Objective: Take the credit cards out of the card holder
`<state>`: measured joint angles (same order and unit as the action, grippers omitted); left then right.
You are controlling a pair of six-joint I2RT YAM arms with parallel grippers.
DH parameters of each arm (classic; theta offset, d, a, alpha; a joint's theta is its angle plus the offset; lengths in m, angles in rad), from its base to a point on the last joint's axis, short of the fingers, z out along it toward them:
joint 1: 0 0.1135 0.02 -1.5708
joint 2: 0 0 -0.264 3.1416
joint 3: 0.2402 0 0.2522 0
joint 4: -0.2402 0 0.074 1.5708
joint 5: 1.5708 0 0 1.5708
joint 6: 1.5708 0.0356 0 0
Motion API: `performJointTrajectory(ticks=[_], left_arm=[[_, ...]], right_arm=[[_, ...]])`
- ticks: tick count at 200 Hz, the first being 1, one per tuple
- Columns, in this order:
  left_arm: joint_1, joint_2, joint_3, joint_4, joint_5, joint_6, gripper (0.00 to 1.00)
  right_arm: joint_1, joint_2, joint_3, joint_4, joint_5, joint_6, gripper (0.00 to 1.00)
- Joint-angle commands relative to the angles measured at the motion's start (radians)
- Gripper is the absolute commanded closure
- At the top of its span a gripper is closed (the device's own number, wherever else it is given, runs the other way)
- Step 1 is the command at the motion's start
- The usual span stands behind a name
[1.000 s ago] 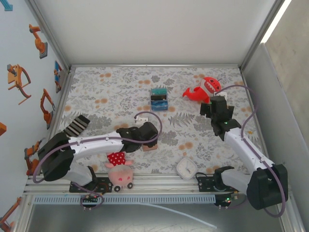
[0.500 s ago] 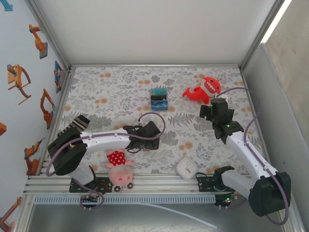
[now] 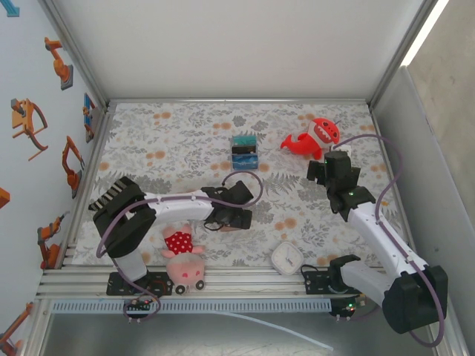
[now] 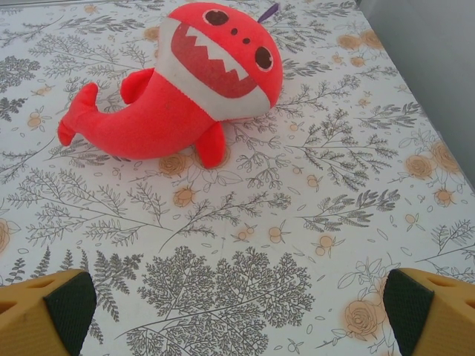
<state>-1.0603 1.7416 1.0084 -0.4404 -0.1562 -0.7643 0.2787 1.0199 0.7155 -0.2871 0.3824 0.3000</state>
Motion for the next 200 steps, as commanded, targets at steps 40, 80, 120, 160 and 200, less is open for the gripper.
performJointTrajectory(ticks=[40, 80, 120, 160, 200], left_arm=[[0.014, 0.052, 0.073, -0.147, -0.063, 0.063, 0.03], [0.032, 0.06, 0.055, -0.134, -0.051, 0.074, 0.01], [0.037, 0.074, 0.046, -0.107, -0.027, 0.082, 0.2], [0.038, 0.046, 0.023, -0.058, -0.027, 0.091, 0.23], [0.038, -0.018, -0.024, 0.017, -0.088, 0.131, 0.27]], right_arm=[[0.01, -0.007, -0.009, -0.024, 0.0, 0.017, 0.01], [0.011, -0.012, -0.014, -0.024, -0.012, 0.018, 0.01], [0.013, -0.027, -0.018, -0.034, -0.027, 0.033, 0.01], [0.013, -0.07, -0.031, -0.048, -0.064, 0.059, 0.01], [0.014, -0.086, -0.011, -0.108, -0.137, 0.115, 0.01]])
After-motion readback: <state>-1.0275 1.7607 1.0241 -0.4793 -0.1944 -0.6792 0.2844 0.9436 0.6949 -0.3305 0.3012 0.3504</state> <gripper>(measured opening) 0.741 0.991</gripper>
